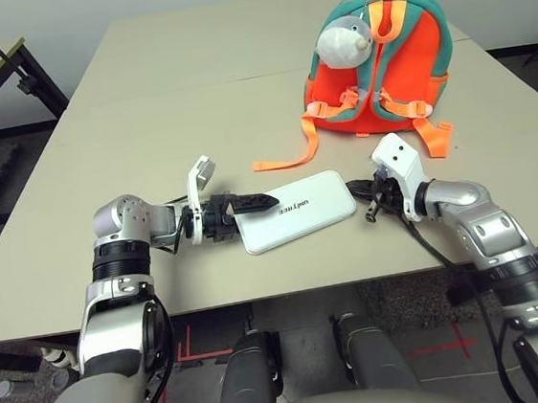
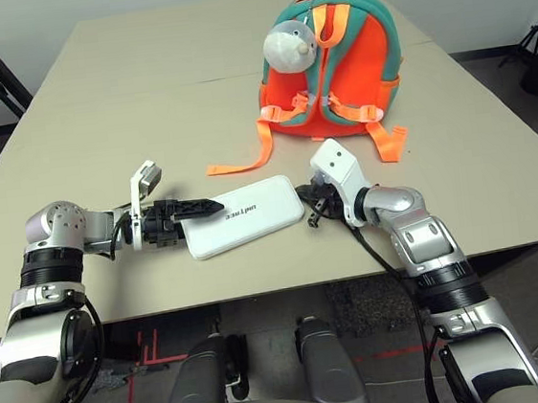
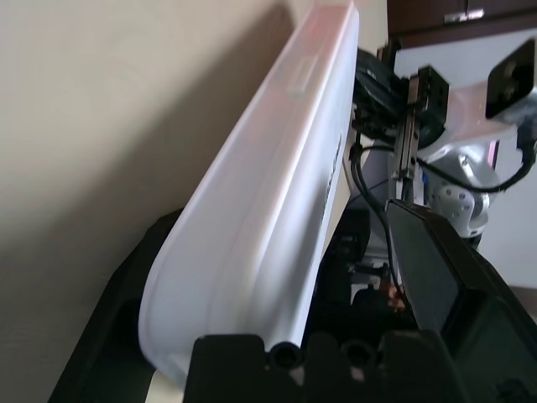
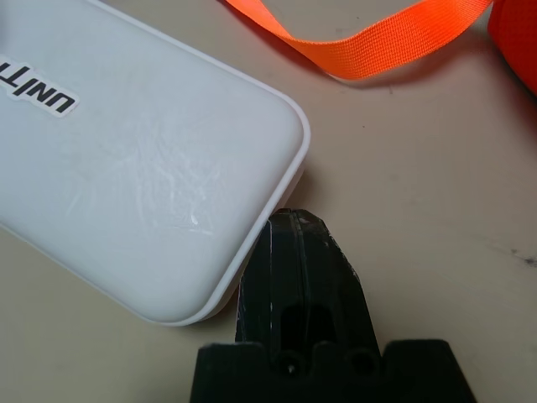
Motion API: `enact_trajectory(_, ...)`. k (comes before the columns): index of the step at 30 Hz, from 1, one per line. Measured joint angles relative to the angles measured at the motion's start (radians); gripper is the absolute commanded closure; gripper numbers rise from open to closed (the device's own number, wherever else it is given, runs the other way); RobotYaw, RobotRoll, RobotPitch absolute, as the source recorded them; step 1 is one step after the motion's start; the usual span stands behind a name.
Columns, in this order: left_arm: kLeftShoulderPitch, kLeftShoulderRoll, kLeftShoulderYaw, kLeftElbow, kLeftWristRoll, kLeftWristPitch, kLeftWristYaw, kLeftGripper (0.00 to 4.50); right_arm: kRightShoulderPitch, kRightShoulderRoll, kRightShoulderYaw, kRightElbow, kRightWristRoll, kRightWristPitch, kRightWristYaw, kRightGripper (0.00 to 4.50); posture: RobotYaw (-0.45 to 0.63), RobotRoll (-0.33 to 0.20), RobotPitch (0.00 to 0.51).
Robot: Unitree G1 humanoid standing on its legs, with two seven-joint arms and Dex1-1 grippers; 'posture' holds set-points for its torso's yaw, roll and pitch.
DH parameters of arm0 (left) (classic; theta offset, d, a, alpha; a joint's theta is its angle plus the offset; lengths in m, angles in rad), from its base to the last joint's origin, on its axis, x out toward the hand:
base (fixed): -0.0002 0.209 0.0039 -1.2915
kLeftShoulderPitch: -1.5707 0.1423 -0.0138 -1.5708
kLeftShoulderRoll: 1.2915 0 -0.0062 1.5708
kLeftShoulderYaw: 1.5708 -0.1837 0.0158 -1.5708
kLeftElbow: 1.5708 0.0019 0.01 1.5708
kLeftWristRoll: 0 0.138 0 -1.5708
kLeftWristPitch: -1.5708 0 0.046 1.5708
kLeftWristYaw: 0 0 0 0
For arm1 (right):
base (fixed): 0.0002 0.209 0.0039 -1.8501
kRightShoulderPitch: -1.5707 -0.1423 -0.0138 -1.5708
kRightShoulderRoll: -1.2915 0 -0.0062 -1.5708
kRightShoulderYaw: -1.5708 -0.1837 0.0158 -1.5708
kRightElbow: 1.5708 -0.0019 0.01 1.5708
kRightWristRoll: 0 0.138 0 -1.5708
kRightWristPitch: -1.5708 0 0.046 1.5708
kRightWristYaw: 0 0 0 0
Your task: Put the pencil case into the backpack and zip it.
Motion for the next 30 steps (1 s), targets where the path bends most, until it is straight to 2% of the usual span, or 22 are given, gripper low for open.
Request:
enact_trajectory(4,0.02,-0.01,-0.002,-0.018,0.002,0.002,0.004,0.92,-0.006,0.001,0.0,0.0,0.0,-0.001,-0.006,4.5,-0.19,0.0,0.096)
enact_trajectory(8,0.029,-0.018,0.002,-0.01,0.002,0.014,0.008,2.48,-0.011,0.001,0.0,0.0,0.0,-0.006,-0.01,4.5,-0.19,0.0,0.095)
enact_trajectory(11,0.025,-0.024,0.017,-0.01,-0.02,0.012,-0.01,3.27,-0.011,-0.001,0.0,0.003,-0.003,-0.007,-0.018,4.5,-0.19,0.0,0.094)
enact_trajectory(17,0.023,-0.022,0.021,0.011,-0.02,-0.033,-0.018,3.29,-0.011,-0.001,0.0,0.005,-0.005,-0.019,-0.027,4.5,-0.18,0.0,0.095)
enact_trajectory(21,-0.003,-0.004,0.018,0.018,-0.015,-0.049,-0.014,3.29,-0.012,-0.002,0.001,0.012,-0.011,-0.026,-0.034,3.59,-0.18,0.0,0.098)
enact_trajectory(30,-0.066,0.116,0.031,-0.097,-0.012,-0.058,0.003,3.29,-0.012,-0.027,0.0,0.026,-0.007,-0.017,-0.02,0.2,-0.17,0.0,0.101)
